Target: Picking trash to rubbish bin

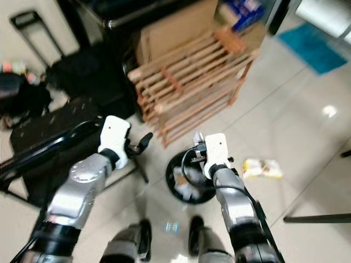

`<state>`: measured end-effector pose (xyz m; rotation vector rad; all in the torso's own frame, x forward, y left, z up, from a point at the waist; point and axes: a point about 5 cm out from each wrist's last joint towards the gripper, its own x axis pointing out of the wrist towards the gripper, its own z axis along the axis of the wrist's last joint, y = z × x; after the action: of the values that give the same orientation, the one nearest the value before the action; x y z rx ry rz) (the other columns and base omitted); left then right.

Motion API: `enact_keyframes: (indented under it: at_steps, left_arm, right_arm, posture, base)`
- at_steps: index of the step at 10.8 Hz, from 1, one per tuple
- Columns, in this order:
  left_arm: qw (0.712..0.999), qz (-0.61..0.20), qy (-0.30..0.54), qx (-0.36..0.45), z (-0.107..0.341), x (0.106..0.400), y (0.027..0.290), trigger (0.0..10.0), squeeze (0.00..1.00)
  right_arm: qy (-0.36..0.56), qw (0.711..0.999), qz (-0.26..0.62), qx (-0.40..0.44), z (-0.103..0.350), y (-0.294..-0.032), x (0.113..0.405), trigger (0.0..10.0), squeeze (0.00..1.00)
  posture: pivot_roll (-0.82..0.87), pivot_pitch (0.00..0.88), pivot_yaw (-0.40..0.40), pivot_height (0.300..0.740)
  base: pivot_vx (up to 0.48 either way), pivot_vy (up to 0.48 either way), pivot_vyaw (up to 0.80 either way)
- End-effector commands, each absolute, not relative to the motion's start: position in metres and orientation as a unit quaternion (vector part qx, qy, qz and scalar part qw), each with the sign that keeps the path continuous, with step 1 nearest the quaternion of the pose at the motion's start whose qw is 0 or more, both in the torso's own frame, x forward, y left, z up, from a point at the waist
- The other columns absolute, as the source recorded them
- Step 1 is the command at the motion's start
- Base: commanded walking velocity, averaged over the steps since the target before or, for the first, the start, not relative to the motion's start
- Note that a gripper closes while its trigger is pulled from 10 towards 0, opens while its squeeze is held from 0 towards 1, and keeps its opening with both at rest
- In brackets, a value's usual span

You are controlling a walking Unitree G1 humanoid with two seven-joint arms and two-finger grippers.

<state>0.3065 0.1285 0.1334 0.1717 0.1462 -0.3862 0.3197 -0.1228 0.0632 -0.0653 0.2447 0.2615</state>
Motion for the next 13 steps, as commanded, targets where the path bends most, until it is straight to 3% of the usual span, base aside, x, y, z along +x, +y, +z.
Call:
enact_keyframes:
  at_steps: [1,6,13]
  left_arm:
    - [0.972,-0.197,0.085,0.091,0.132,0.299,0.13,10.0,0.0]
    - [0.969,-0.194,0.101,0.113,0.142,0.288,0.145,10.0,0.0]
    - [0.968,-0.199,0.108,0.109,0.141,0.285,0.14,10.0,0.0]
  right_arm:
    - [0.155,0.978,0.137,-0.026,0.046,-0.122,0.315,10.0,0.0]
    - [0.211,0.951,0.206,-0.087,0.019,-0.087,0.31,10.0,0.0]
    - [0.178,0.964,0.127,-0.154,0.024,-0.134,0.319,10.0,0.0]
  posture:
    - [0.4,0.407,0.001,0.74]
    - [0.47,0.43,0.043,0.74]
    - [0.45,0.418,0.03,0.74]
  base:
    - [0.0,0.0,0.0]
    - [0.0,0.0,0.0]
    - [0.0,0.0,0.0]
